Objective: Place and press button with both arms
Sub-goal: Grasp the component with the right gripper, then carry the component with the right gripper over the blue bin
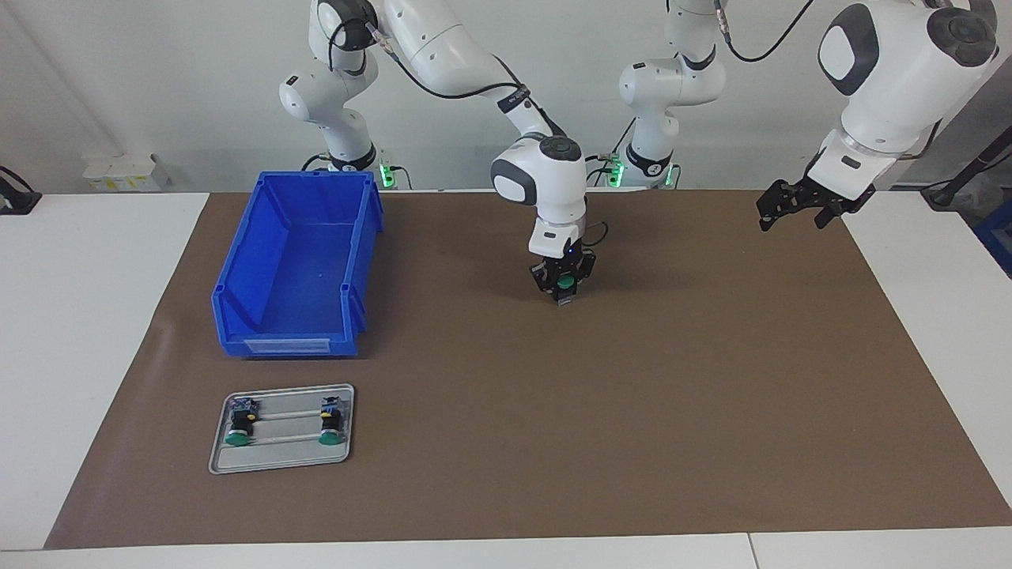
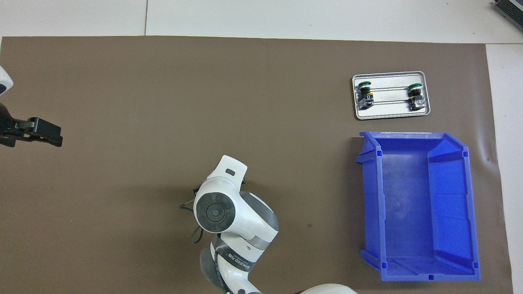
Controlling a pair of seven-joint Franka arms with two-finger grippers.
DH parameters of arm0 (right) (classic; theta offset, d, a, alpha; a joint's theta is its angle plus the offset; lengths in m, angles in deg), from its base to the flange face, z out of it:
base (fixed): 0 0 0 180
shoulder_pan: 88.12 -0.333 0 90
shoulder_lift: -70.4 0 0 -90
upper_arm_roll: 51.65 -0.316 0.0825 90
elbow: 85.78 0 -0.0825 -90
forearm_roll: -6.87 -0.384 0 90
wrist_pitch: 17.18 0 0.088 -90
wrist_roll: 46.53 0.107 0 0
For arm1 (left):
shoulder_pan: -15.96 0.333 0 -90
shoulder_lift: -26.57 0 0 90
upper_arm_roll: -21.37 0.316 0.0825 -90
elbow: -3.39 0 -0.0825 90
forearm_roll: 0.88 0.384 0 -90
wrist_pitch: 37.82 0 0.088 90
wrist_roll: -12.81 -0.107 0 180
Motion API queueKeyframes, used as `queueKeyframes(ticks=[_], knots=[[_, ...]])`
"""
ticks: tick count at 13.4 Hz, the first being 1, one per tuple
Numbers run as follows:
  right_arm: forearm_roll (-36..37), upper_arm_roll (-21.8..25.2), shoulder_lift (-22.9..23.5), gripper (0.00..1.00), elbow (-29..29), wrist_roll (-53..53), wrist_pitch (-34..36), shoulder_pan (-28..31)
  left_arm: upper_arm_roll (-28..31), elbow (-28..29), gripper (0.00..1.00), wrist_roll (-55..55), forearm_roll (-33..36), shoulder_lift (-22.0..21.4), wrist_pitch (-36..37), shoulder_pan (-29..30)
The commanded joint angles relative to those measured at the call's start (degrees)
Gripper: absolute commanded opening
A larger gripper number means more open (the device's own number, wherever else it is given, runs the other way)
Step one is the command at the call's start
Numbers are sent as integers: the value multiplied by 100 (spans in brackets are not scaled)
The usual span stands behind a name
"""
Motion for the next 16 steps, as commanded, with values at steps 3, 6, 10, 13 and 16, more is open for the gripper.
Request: queueKeyframes(ticks=[3,6,10,13,16], knots=[[117,40,-867,0,-80,-101,781,390,-45,567,100,52,-38,-267,-643,-58],[117,58,-1597,0,-79,-223,1386,865,-37,558,100,17,-391,-267,-643,-14],[117,58,-2661,0,8,-1712,2642,2085,-45,445,100,43,-382,-267,-520,-58],[109,58,-3075,0,122,-2822,3110,3166,-45,-20,100,34,-303,-163,-109,-58],[109,58,-3260,0,464,-3474,3200,4020,-54,-503,100,34,-285,-66,410,-58]])
